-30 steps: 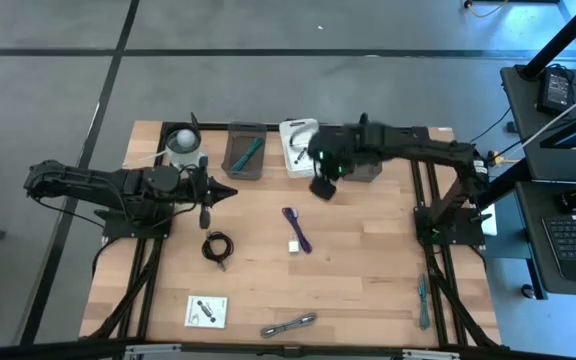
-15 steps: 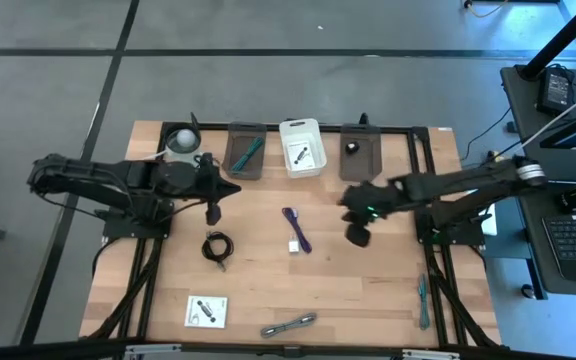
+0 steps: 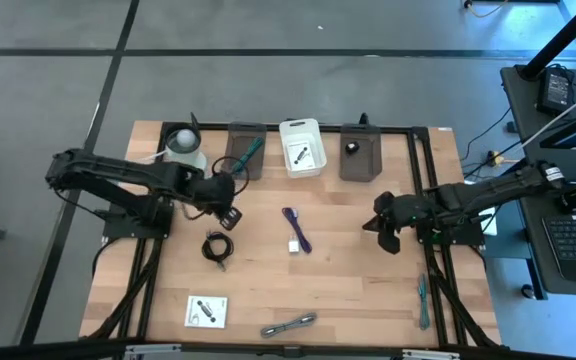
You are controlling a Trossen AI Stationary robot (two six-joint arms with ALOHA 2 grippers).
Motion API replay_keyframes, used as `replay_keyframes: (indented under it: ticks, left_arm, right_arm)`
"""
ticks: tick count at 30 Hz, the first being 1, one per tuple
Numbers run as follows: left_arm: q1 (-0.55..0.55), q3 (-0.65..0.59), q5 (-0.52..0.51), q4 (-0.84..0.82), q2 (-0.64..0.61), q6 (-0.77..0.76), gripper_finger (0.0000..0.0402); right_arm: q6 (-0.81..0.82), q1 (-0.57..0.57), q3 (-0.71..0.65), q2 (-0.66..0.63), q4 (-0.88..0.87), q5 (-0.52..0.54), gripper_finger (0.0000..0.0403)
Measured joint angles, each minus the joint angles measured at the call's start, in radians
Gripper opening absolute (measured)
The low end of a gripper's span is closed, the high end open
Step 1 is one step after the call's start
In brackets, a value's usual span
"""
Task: Pick and place items into bin
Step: Put the black charger cable into the left black bin
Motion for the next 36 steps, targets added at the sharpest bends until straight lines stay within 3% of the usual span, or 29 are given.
replay_keyframes:
  ticks: [7, 19, 36]
  left_arm:
    - [0.000, 0.000, 0.002, -0.111, 0.102, -0.227, 0.0024]
    - [-0.059, -0.062, 0.044, -0.132, 0.204, -0.430, 0.0146]
    - [-0.208, -0.062, 0.107, -0.123, 0.287, -0.486, 0.0139]
  right_arm:
    - [-0.023, 0.000, -0.029, -0.045, 0.020, -0.002, 0.0000]
    - [-0.047, 0.000, -0.029, -0.043, 0.013, -0.028, 0.0000]
    - [-0.094, 0.000, -0.029, -0.043, 0.013, -0.028, 0.0000]
